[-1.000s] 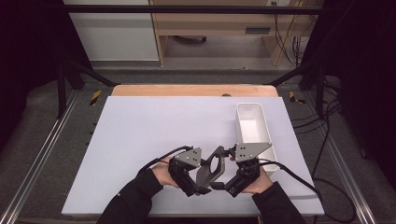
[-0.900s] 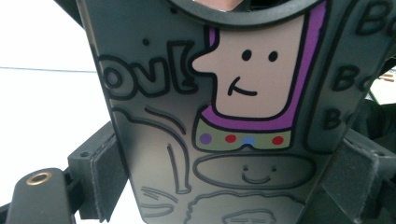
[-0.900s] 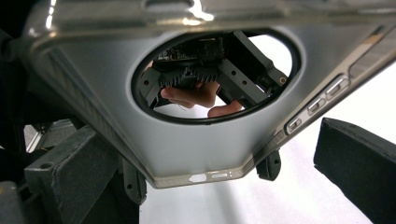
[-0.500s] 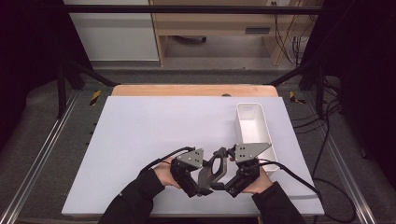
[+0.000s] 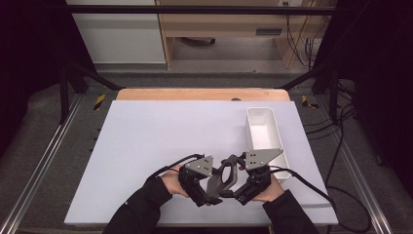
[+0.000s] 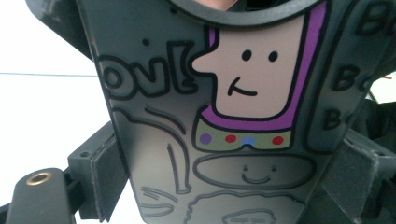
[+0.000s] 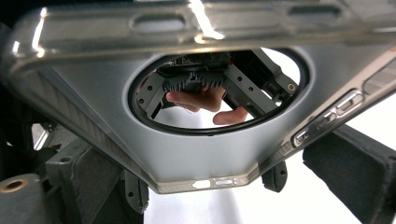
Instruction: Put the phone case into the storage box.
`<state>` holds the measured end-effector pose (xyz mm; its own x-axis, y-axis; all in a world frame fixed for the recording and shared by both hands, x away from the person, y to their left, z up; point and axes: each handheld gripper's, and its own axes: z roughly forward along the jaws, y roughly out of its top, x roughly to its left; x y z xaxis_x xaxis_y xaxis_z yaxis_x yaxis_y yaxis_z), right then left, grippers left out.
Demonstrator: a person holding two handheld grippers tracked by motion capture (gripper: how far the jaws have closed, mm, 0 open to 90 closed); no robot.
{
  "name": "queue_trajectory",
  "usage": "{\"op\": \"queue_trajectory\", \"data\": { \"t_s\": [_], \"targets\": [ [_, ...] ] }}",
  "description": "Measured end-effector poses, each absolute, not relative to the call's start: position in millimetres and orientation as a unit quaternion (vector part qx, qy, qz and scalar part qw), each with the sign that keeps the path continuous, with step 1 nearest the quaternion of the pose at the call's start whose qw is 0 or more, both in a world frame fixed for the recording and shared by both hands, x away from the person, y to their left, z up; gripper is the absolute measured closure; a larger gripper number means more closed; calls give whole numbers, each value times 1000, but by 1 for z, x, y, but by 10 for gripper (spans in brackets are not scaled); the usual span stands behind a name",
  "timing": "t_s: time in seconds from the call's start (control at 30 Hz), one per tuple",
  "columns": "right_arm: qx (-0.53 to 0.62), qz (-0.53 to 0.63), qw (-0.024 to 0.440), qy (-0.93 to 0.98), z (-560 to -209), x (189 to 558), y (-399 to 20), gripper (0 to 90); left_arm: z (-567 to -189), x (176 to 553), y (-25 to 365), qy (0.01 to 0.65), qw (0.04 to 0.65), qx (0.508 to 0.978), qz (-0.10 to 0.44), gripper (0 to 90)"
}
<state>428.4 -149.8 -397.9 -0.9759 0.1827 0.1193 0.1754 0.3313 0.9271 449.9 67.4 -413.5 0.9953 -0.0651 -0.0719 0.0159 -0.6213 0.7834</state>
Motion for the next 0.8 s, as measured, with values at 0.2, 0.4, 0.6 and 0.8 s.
{"op": "queue_trajectory", "data": {
  "t_s": [0.2,0.4,0.6,0.8],
  "targets": [
    [106,569,1,815,-398,428,-150,112,-413,450,68,-14,435,899,-46,117],
    [107,568,1,816,-398,428,-150,114,-414,450,68,-14,435,899,-46,117],
    [109,567,-1,817,-398,428,-150,118,-414,450,67,-13,433,900,-47,116],
    [111,565,-2,817,-398,428,-150,120,-415,450,67,-13,433,900,-49,116]
  ]
}}
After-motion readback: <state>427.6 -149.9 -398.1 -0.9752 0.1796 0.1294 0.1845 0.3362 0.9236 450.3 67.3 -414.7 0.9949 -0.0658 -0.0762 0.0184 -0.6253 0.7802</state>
